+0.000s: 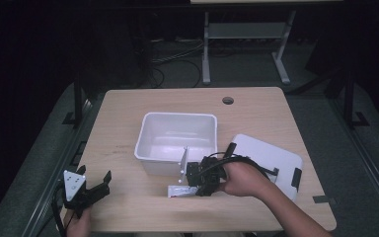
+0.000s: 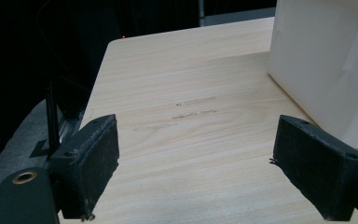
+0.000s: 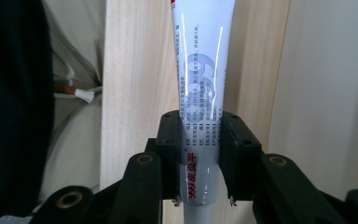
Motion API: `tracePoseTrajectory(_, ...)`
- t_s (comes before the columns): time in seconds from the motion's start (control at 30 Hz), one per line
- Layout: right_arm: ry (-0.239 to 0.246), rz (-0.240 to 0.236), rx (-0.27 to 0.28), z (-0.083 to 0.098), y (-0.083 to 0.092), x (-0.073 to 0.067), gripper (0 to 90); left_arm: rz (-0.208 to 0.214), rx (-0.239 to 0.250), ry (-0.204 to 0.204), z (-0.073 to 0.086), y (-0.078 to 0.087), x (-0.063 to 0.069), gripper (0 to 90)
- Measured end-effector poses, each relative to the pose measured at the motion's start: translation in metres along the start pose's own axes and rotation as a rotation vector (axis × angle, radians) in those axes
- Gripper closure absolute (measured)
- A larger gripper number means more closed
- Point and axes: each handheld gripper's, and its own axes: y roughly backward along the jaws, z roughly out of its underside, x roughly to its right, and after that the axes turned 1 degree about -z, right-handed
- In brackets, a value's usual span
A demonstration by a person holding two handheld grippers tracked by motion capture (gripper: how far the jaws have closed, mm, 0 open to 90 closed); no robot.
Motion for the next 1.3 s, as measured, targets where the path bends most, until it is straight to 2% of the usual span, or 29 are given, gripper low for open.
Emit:
tracePoseTrajectory(0.5,0.006,0.03,0.018,-0.014,0.037,0.006,70.4,0.001,-0.001,0.001,0.0,0.0,0.0,13.6)
tracePoseTrajectory(0.9,-0.003,0.033,0.033,-0.022,0.054,0.016,70.4,-0.002,0.0,0.0,0.0,0.0,0.0,13.5)
tracePoseTrajectory(1.3,-0.007,0.058,0.036,-0.03,0.07,0.028,70.4,-0.001,0.001,-0.003,0.0,0.0,0.0,13.5)
